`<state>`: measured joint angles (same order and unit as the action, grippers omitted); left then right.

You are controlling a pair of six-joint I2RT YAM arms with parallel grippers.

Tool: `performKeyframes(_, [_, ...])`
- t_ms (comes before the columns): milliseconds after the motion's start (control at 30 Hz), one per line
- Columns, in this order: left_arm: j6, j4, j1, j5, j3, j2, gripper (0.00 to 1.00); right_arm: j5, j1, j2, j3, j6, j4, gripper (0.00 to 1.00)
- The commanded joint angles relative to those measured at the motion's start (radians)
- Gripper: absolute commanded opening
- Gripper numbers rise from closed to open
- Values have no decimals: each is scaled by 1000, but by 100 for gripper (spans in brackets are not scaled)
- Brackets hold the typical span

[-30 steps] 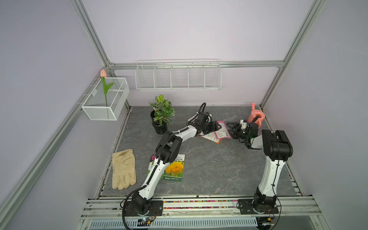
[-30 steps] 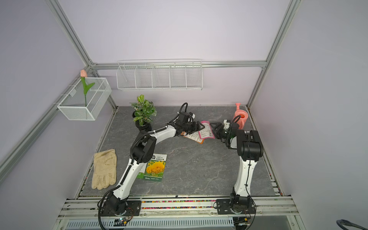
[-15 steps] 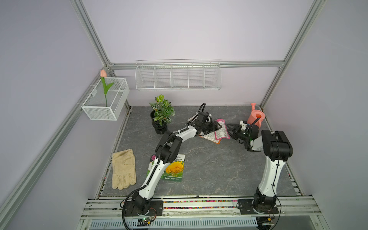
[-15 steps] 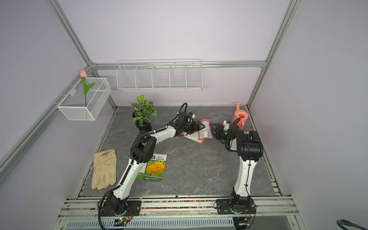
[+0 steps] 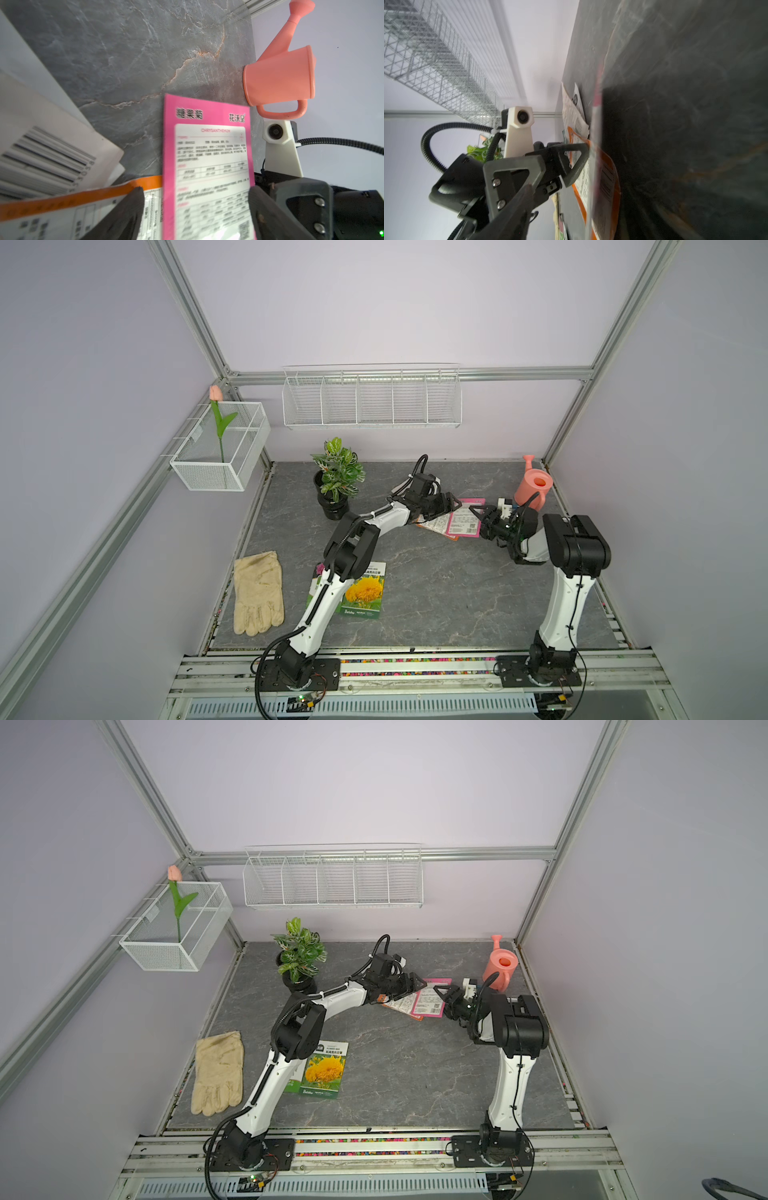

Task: Arrange the seed packets in a row
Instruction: Pick up the seed packet from the center of the board.

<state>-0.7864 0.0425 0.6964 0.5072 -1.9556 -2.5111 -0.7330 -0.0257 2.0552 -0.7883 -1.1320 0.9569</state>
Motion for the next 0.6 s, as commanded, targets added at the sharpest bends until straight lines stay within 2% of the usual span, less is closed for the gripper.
performKeyframes(0, [-12,7,-5,13,15,9,82,167,38,-122,-52,338,-552,85])
performKeyframes(67, [-11,7,-4,14,17,11,82,223,60,-160,-84,398,-683,90])
performKeyframes(200, [-19,-1,-5,23,17,7,82,163,68,-141,-55,324,-560,87])
performKeyframes(300, [-16,-3,-4,22,26,15,81,157,68,-129,-34,298,-504,72])
performKeyframes(433, [-10,-9,-5,21,45,34,81,156,68,-144,-33,301,-504,46])
performKeyframes(567, [26,-4,-5,-7,90,86,81,161,72,-212,-37,354,-586,31])
